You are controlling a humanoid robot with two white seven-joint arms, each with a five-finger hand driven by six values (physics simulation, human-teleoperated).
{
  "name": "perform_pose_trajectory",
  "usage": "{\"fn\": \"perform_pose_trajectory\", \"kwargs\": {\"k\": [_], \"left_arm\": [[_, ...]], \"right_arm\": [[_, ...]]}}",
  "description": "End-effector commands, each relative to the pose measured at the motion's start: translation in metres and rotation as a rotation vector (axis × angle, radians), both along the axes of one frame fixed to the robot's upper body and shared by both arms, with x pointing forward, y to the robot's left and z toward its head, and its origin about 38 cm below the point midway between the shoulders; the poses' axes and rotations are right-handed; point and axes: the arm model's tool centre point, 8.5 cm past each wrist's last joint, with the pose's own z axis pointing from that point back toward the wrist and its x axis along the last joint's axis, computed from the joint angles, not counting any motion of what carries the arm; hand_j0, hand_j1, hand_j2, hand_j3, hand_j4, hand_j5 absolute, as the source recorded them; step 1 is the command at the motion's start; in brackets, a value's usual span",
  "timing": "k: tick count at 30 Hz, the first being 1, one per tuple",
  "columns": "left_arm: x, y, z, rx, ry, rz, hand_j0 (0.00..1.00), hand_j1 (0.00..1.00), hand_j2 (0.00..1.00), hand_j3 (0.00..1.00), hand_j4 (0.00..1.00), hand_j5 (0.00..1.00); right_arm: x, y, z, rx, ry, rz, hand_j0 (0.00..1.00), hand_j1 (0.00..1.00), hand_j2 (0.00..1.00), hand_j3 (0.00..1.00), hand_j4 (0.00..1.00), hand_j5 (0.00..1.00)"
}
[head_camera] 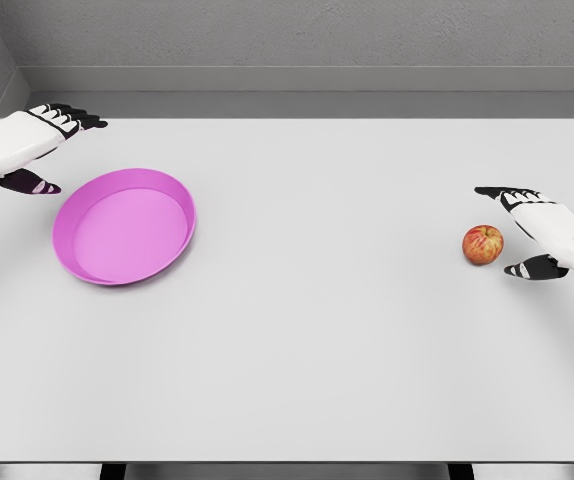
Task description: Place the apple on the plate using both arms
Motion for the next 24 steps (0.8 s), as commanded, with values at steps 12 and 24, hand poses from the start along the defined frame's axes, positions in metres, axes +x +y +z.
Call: {"fn": "perform_pose_trajectory", "kwargs": {"k": [12,24], "left_arm": [[0.002,0.0,0.007,0.018,0.012,0.0,1.0,1.0,1.0,1.0,1.0,1.0],[0.0,-0.002,0.01,0.026,0.008,-0.01,1.0,1.0,1.0,1.0,1.0,1.0]], "right_arm": [[-0.023,-0.061,0.042,-0.063,-0.029,-0.007,1.0,1.0,1.0,1.0,1.0,1.0],[0.001,-0.012,0.029,-0.066,0.044,0.132,1.0,1.0,1.0,1.0,1.0,1.0]]}}
